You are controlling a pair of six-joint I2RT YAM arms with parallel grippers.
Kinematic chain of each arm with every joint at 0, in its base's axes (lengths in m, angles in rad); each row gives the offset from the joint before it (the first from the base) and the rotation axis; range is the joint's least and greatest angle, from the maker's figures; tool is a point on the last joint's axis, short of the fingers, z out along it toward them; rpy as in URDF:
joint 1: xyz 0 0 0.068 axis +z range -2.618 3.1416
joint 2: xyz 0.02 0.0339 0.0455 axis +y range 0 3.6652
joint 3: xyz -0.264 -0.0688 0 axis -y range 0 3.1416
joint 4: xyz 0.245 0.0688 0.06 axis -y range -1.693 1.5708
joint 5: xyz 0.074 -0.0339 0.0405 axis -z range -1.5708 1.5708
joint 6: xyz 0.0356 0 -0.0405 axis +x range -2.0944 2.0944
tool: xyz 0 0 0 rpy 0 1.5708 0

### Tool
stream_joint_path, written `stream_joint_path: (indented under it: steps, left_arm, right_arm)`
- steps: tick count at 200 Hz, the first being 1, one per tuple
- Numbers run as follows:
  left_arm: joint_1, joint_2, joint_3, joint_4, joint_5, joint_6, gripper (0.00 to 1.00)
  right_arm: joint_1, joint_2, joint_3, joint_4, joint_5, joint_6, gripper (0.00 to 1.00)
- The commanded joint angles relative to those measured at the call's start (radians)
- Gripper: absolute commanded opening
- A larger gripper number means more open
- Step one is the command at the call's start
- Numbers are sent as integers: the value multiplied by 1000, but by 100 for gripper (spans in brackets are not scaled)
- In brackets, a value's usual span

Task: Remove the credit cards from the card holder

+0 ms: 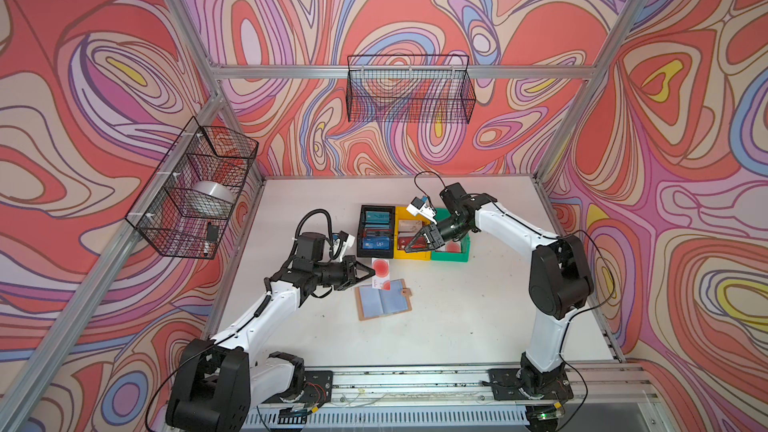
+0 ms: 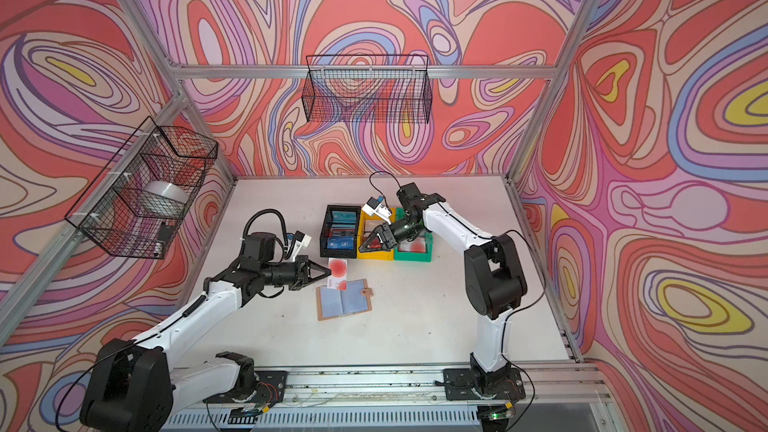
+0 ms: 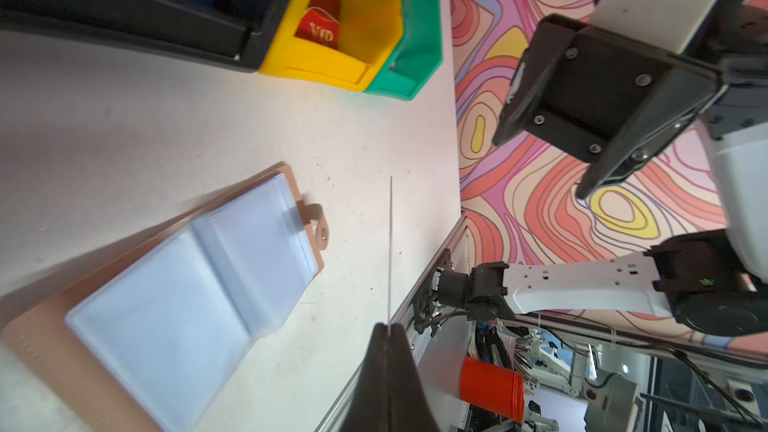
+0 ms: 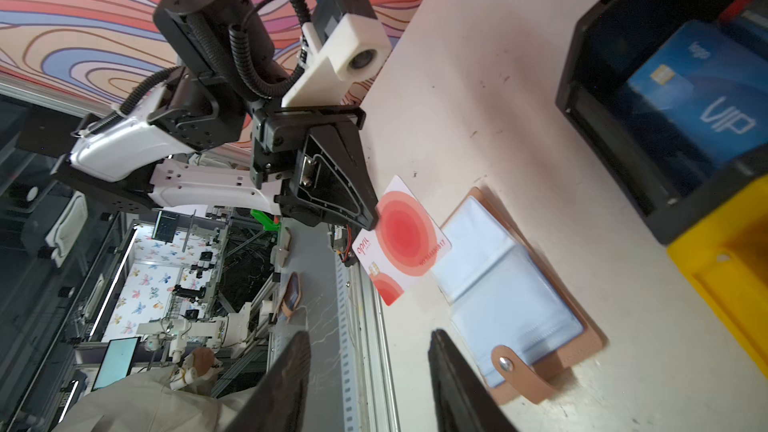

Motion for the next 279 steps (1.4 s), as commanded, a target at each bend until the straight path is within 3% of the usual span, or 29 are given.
stream_joint_path:
  steps: [1,71,106,154,179,199,210,240,261,279]
  left_arm:
    - [-4,21,42,156,95,-41,0]
    - [-70,117,97,291,133,-81,0]
    - [-79,144,102,303,132,-86,0]
    - [-80,153,102,302,125,-91,0]
    - [-80,148,105,281,117,-81,0]
    - [-80,149,105,268,108,-74,0]
    - [-80,150,105,264,105,-74,0]
    - [-78,143,101,250,85,-69,15]
    - [-78,137,101,237,72,-63,17]
    - [-78,140,101,232,66,-62,17]
  right_arm:
    - [10,41,15,-74,-90,-62,50]
    - [14,99,57,-147,-138,-144,51]
    - [28,124,89,-205,-167,-203,46]
    - [49,163,124,-316,-176,-293,35]
    - [55,173,134,-355,-175,-323,16]
    - [57,176,146,-391,-174,-356,11]
    - [58,171,144,-387,-169,-350,10]
    - [58,144,122,-323,-161,-285,7]
    - [58,113,87,-204,-147,-141,2]
    - [59,93,73,-170,-136,-102,1]
